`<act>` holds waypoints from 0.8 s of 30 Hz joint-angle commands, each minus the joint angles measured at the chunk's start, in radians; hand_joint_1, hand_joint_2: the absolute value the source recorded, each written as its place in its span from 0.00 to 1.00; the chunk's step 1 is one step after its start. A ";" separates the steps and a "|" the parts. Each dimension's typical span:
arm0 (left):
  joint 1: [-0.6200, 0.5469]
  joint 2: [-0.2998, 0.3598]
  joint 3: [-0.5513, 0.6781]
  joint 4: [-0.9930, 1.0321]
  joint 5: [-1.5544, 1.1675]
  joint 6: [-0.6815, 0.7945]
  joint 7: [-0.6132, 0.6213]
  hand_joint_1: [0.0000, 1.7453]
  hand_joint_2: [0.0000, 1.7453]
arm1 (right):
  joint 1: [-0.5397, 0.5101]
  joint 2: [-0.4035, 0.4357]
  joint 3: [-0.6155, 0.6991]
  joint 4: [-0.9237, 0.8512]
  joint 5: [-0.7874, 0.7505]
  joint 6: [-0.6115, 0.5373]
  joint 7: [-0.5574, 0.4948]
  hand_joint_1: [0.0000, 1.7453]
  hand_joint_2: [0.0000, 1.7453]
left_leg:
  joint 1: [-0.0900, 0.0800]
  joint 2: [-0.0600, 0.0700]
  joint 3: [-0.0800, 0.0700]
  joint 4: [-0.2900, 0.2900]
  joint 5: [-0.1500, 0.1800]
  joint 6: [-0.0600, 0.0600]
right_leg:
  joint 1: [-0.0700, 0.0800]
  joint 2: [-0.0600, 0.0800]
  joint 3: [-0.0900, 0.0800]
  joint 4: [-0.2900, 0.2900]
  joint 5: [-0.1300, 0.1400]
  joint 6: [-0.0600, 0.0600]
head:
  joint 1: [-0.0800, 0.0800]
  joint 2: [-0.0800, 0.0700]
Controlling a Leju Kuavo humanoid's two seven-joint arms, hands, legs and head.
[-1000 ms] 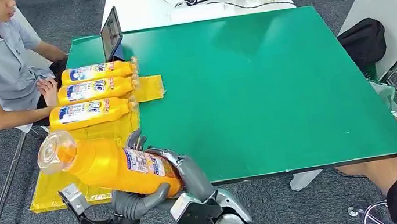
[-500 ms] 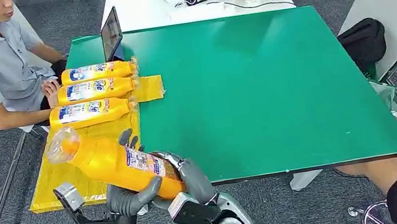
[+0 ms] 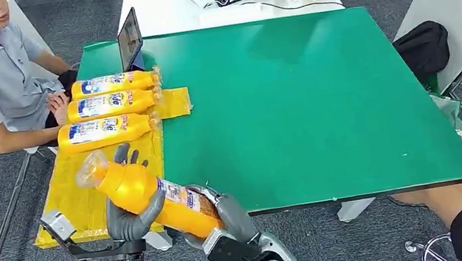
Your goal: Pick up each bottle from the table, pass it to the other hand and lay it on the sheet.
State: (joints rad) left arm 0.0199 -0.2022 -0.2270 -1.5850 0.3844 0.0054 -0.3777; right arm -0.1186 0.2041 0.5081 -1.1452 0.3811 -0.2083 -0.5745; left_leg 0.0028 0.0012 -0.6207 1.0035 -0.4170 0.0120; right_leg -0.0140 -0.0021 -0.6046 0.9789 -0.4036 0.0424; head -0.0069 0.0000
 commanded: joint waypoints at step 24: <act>-0.044 0.135 -0.173 0.174 -0.187 -0.301 0.072 0.00 1.00 | -0.049 -0.027 -0.087 0.041 -0.002 0.036 -0.055 1.00 1.00 | 0.000 0.001 0.007 -0.001 -0.002 -0.001 | 0.000 0.001 0.007 -0.001 -0.002 -0.002 | 0.000 0.000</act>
State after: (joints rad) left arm -0.0074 -0.1198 -0.2899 -1.5149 0.3865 -0.3552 -0.2567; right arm -0.1118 0.1686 0.4585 -1.1051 0.3880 -0.2010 -0.6271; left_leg 0.0028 0.0008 -0.6208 1.0034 -0.4170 0.0121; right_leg -0.0140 -0.0022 -0.6037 0.9790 -0.4035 0.0425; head -0.0069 0.0000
